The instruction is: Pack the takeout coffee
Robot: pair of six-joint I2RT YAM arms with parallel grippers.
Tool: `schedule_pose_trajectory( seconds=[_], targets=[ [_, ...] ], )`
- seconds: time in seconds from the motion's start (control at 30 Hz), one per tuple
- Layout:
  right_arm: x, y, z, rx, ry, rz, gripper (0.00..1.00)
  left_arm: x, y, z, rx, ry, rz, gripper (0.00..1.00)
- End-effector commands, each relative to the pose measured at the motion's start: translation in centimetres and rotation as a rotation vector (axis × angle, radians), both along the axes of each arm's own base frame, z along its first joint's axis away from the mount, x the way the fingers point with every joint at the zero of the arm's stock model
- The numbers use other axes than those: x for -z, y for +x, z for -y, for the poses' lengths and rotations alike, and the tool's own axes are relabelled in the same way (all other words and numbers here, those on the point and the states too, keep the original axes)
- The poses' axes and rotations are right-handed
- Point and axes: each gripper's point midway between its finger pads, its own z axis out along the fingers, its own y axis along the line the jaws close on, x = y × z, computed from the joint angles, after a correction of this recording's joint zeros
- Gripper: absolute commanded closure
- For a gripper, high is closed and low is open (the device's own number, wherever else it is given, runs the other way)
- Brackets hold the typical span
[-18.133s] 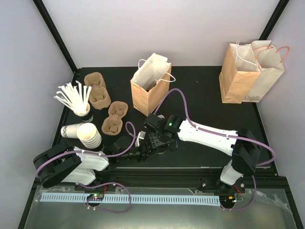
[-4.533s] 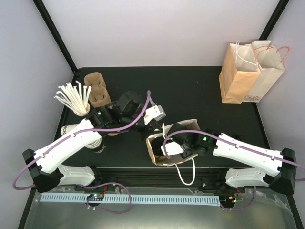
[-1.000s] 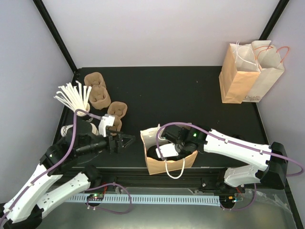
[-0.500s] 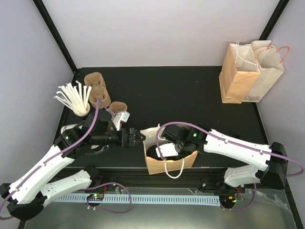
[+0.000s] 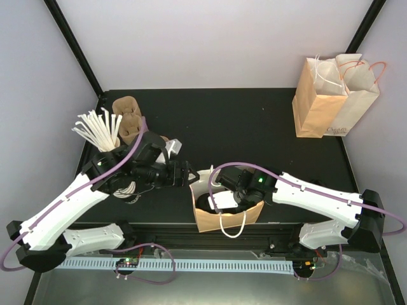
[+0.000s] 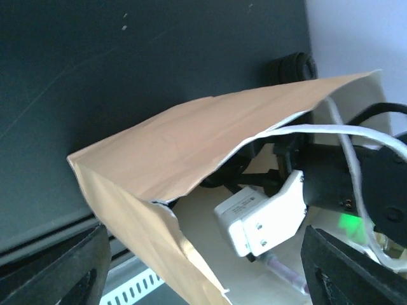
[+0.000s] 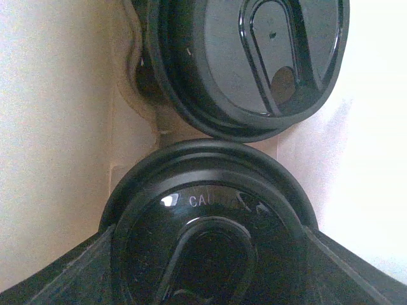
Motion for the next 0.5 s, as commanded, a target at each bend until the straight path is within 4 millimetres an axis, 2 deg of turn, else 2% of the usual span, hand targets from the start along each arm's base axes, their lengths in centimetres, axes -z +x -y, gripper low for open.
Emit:
schedule_pose_trajectory(
  seconds=[0.0,0.17,0.3,0.47],
  targets=[
    [0.8,-1.5,0.0,0.004,-0.001,-0.084,0.88,2.6,-1.0,-1.0,-0.036,0.122,-0.133,0.21],
    [0.7,-1.5,-0.1,0.001,0.005,-0.087,0.88,3.5,-1.7,-1.9,-0.069,0.192,-0.209,0.31],
    [0.8,-1.7,-0.2,0.001,0.006,-0.096,0.88,4.0,-1.9,-0.8,-0.038,0.180,-0.253,0.45],
    [0.2,-1.4,-0.3,0.039,0.004,-0.093,0.88,3.9,-0.9,-0.6,-0.060,0.215,-0.234,0.63]
  ],
)
